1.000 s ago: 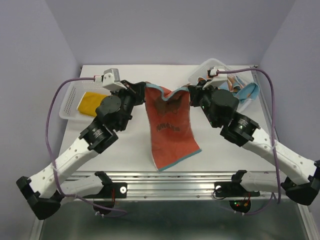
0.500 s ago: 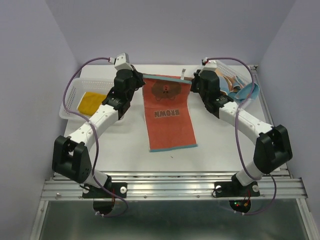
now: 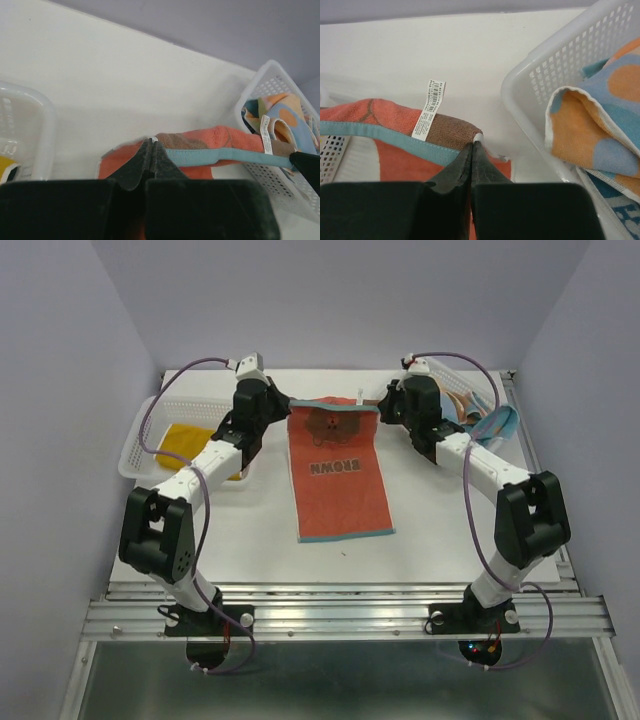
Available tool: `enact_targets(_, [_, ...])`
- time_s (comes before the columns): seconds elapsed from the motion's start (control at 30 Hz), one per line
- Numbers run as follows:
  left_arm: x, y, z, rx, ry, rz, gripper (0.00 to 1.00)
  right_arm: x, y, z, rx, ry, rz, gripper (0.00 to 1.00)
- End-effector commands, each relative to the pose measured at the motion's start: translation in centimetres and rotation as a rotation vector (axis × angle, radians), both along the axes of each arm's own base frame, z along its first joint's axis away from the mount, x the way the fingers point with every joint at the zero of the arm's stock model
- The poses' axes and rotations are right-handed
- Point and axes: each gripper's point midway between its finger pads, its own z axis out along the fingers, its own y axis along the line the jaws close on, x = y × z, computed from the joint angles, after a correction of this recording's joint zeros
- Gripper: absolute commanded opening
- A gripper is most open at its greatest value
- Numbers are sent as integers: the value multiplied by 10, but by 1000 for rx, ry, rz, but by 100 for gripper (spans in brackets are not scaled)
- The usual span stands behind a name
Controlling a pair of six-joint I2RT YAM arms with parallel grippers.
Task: Fold and stack the towels
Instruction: Fold the towel
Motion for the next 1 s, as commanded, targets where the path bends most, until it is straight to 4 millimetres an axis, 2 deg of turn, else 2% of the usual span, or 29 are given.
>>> enact_targets(0.0, [-26,5,13,-57,-33,-18,0,-13,3,32,64,-29,26,1])
enact_targets(0.03, [-34,6,15,-69,-34,-24,0,-19,3,29,69,-11,33,1])
enact_targets(0.07, [-42,7,-1,-70,0,-28,0,-31,1,21,72,16,41,1])
enact_targets(0.13, [-55,6,-5,-89,11,-51,0,-45,4,12,99,53,70,1])
enact_targets(0.17, [-63,8,-21,-84,42,-51,0,-55,1,9,106,61,73,1])
enact_targets(0.2, [-70,8,-19,-101,38,-54,0,-61,0,6,119,72,68,1])
enact_targets(0.27, [-84,3,-27,-115,56,-92,0,-78,4,1,136,99,113,1])
enact_targets(0.37, [-108,2,-50,-126,105,-119,0,-96,3,-9,156,145,129,1])
enact_targets(0.43, [-128,1,-68,-169,155,-129,0,-115,1,-26,176,191,140,1])
enact_targets(0.47, [-140,2,-83,-179,183,-129,0,-121,1,-30,181,204,150,1])
enact_targets(0.53, [-152,0,-84,-202,175,-144,0,-136,3,-44,198,245,169,1])
enact_targets(0.6, [-166,-4,-92,-213,196,-160,0,-145,3,-50,213,265,185,1])
enact_targets(0.67, [-174,-7,-96,-221,209,-163,0,-157,2,-63,218,298,193,1])
enact_targets(0.8, [-194,-15,-112,-231,248,-183,0,-165,-1,-66,227,306,190,1])
enact_targets(0.97, [-207,-23,-114,-244,264,-211,0,-183,-5,-80,233,360,188,1])
